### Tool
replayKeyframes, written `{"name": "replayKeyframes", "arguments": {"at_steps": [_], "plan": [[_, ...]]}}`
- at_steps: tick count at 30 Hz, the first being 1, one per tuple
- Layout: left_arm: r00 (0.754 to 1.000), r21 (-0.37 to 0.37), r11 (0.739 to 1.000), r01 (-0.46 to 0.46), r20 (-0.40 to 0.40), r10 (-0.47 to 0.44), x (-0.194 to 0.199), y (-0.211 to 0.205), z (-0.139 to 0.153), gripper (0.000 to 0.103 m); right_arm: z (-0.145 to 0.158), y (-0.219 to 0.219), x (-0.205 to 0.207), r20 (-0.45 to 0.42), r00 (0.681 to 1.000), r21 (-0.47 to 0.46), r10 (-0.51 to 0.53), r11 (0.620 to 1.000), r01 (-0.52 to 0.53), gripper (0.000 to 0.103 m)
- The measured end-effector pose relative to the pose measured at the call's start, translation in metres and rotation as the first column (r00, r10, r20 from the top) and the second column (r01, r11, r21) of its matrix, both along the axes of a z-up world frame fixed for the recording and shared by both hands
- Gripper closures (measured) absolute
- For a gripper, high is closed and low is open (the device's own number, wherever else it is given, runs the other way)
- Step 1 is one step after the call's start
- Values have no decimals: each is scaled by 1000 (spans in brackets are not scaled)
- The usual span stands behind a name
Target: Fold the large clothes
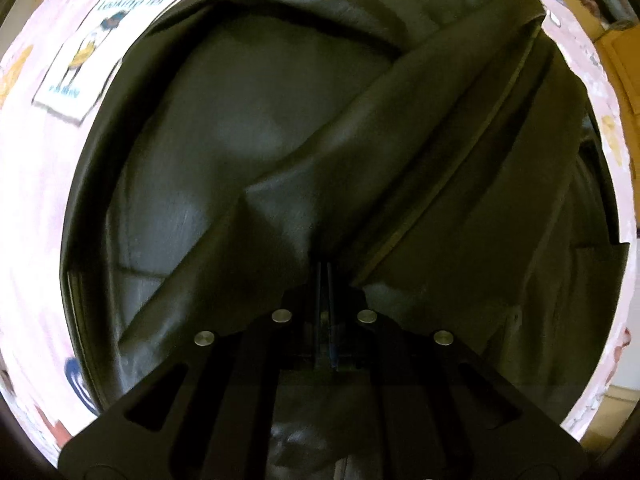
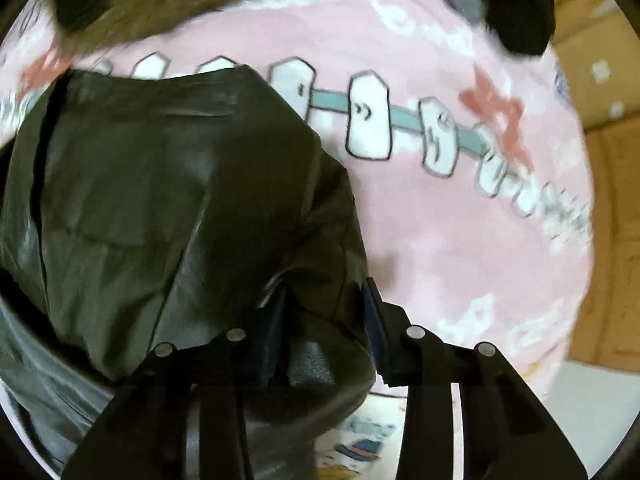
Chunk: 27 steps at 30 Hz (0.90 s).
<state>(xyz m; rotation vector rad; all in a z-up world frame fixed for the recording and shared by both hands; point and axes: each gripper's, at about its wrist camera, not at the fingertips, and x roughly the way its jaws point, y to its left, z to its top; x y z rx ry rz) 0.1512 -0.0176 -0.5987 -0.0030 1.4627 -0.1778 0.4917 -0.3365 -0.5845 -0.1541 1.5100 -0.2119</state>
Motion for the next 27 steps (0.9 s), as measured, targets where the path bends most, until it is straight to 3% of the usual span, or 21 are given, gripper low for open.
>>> {"name": "replayKeyframes", "arguments": {"at_steps": [4,5,6,7,8,9,10,13,18,21,23,25,27], "plan": [[1000,-33,999,-11,-7,11,-2,8,-3,98,-9,-6,16,67,996,60,-52,997,48,67],[1000,-20,1000,-6,-9,6,2,7,-5,98,-8,-9,20,101,992,56,-73,996,67,85],[1000,-6,1000,4,-10,-5,6,6,-6,98,-3,-10,24,155,985,-9,-77,997,79,93],[1000,5,1000,12,-7,-12,10,5,-6,98,-1,-20,29,177,977,-27,-118,992,125,94],[1000,17,1000,21,-9,-21,15,4,-6,98,-1,-27,31,166,974,29,-154,988,152,94],[1000,24,999,29,-12,-29,17,3,-6,98,0,-37,30,139,971,147,-196,974,175,94],[999,27,999,37,-16,-37,19,3,-5,98,7,-40,26,156,967,188,-200,967,169,93],[1000,25,999,24,-20,-24,19,6,-2,98,43,-43,-3,257,956,297,-143,953,63,92],[999,95,995,-31,-8,32,31,11,12,98,79,-42,-74,311,947,417,-84,907,-57,87],[998,95,994,-53,-16,55,25,15,15,98,54,-19,-84,236,971,434,-35,898,-73,84],[999,107,994,-27,-23,30,20,11,11,98,21,-6,-67,187,982,385,-27,922,-48,87],[999,136,990,29,-18,-27,14,2,12,98,-15,1,-43,126,990,348,-58,937,10,89],[996,165,983,85,-9,-85,5,-11,10,98,-29,1,-27,124,985,363,-121,929,69,89]]}}
